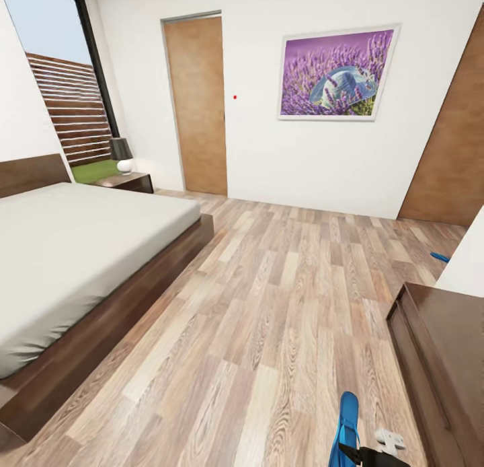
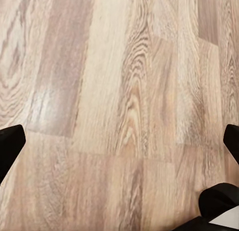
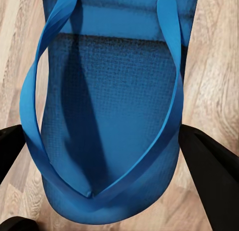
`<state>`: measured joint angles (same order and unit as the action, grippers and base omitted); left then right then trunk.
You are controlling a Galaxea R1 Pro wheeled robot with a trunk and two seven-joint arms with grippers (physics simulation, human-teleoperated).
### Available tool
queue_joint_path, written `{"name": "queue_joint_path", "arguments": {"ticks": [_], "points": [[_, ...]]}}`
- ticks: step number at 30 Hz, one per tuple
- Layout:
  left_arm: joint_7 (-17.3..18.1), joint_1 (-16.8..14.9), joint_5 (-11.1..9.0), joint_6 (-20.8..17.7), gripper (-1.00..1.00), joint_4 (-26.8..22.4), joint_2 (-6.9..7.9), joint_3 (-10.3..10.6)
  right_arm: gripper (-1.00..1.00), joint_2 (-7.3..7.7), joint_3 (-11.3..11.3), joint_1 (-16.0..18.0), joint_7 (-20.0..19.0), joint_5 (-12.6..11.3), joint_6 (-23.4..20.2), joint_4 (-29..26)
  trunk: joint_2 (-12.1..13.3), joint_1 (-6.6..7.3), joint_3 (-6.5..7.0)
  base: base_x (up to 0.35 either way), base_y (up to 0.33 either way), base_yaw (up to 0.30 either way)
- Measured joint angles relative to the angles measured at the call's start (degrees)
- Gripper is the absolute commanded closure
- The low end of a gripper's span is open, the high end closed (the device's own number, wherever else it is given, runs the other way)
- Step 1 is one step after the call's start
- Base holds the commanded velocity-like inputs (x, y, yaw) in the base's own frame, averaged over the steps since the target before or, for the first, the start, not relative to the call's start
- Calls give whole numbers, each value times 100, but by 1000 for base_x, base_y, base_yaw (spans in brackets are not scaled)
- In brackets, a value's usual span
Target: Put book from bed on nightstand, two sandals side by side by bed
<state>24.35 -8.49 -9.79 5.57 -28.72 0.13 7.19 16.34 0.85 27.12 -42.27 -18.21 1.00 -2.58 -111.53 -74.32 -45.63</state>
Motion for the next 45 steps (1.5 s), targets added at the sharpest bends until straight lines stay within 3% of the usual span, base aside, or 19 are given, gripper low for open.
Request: {"name": "queue_joint_path", "arguments": {"ticks": [30, 45], "points": [[3, 0, 1, 0, -100, 0, -1, 0, 100, 0, -4, 0, 0, 2, -2, 1, 0, 2, 0, 306, 0, -3], [5, -1, 0, 0, -100, 1, -1, 2, 100, 0, 2, 0, 0, 0, -2, 1, 0, -1, 0, 77, 0, -258]]}}
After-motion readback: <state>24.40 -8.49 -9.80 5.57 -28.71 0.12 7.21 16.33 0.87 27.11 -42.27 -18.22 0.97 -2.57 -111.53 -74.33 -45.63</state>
